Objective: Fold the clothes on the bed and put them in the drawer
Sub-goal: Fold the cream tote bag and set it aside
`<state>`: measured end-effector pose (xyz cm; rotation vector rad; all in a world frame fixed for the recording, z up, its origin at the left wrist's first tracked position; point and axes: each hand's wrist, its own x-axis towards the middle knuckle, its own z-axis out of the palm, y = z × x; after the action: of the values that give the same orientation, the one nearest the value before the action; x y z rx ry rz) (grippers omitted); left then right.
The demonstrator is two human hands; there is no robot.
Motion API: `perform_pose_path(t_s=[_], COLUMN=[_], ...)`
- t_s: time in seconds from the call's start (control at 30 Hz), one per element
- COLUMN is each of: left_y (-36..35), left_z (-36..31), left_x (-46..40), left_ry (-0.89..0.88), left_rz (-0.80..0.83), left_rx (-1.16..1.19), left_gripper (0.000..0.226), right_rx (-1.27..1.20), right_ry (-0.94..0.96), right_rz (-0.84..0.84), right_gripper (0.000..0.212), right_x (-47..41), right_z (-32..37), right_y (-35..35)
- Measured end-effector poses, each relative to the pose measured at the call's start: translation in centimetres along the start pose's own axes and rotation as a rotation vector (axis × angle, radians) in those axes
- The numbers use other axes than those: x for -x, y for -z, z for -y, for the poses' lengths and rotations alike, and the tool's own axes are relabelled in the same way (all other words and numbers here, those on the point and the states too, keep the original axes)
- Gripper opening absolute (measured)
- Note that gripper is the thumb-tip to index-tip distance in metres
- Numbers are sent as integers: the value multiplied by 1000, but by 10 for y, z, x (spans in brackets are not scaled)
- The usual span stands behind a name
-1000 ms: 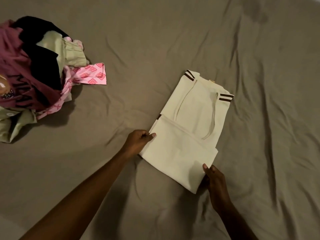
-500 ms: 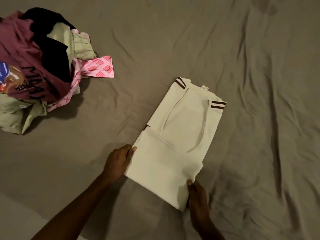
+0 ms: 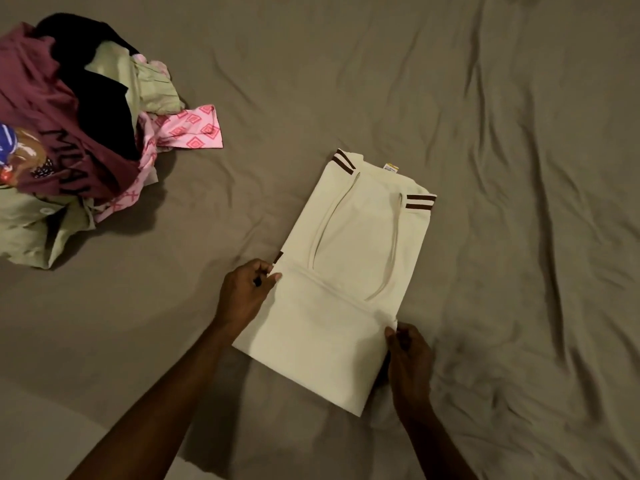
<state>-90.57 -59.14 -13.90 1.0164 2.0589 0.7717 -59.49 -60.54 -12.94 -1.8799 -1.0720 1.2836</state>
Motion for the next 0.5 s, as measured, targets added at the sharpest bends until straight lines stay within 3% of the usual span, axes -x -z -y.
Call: perform_pose_path(t_s=[0.1,0.2,0.3,0.37,0.4,0.5], left_y=[5,5,15,28,32,44], left_z=[-3,1,4,18,24,26], left_x=[-10,-12,-7,-2,1,8], left_ry=[-42,-80,-125,-239,-297,-384], left_rz=[-3,46,-74,-153,-143,96], left_rx=[37,-44,-148,-320,-426,-593], left_gripper=[12,13,13,25,35,58], right_rx=[34,289,451,558,625,724], right_ry=[76,87,234,363,428,482], right_rz=[-40,-41,-114,-129,-101,80], right_gripper=[5,9,20,21,26,46], right_x=[-17,-27,-20,-10,-4,6], right_z=[3,0,1,-8,-14,-34], right_y=[1,-1,4,14,18,30])
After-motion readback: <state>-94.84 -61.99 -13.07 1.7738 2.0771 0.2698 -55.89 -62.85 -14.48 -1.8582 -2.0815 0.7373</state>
